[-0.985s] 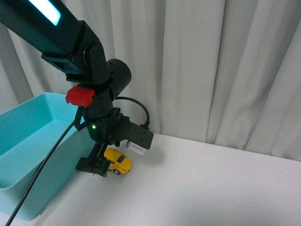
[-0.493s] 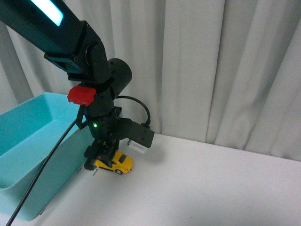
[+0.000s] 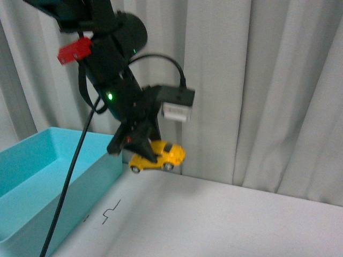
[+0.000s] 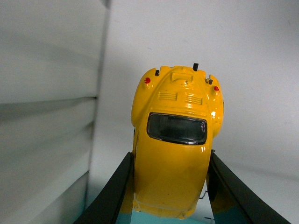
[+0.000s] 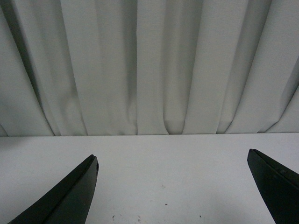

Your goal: Wind up and store yellow beetle toy

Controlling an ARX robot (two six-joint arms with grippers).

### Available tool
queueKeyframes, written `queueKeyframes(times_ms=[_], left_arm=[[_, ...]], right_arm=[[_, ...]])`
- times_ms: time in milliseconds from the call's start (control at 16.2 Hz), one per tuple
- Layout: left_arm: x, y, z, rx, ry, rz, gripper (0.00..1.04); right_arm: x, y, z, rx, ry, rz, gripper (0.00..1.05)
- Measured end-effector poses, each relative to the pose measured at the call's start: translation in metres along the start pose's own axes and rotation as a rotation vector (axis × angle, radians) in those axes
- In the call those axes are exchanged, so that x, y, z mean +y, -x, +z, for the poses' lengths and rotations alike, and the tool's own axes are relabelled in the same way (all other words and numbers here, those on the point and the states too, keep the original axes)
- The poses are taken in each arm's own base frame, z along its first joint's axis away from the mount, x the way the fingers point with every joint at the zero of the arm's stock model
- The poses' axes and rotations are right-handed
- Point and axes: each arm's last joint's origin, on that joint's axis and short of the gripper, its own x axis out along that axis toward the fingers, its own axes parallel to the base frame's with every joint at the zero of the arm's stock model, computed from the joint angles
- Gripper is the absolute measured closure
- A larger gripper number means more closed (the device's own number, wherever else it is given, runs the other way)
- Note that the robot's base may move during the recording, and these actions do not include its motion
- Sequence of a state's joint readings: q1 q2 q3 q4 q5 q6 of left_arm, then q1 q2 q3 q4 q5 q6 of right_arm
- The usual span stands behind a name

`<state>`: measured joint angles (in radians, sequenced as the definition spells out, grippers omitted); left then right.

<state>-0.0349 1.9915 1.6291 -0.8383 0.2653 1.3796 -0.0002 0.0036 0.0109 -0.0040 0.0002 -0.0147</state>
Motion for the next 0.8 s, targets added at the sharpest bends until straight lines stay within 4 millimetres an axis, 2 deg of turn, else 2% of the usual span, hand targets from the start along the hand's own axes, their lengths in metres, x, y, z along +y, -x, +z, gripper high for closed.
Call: queueKeyframes(times_ms=[62,185,308,493,616,801], left_arm=[[0.009,0.023,-0.004,-0.065,0.074,0.062,0.67],[0.021,0.064,-0.026,-0.151,0.250,0.155,0.67],[0.026,0.090,-0.055,-0.162,0.414,0.251,0.67],[0.023,0.103,-0.095,-0.121,0.674,0.316,0.67],[0.009,0.099,-0.114,-0.069,0.806,0.296,0.67],[-0.007,0.084,-0.131,0.017,0.899,0.287,0.68]], right_arm=[[0.000,0.000,0.000,0.000,0.000,0.000,0.07],[0.000,0.000,0.000,0.000,0.000,0.000,0.07],[0.000,0.000,0.000,0.000,0.000,0.000,0.07],[0.000,0.000,0.000,0.000,0.000,0.000,0.07],[0.000,0.000,0.000,0.000,0.000,0.000,0.07],[0.000,0.000,0.000,0.000,0.000,0.000,0.07]])
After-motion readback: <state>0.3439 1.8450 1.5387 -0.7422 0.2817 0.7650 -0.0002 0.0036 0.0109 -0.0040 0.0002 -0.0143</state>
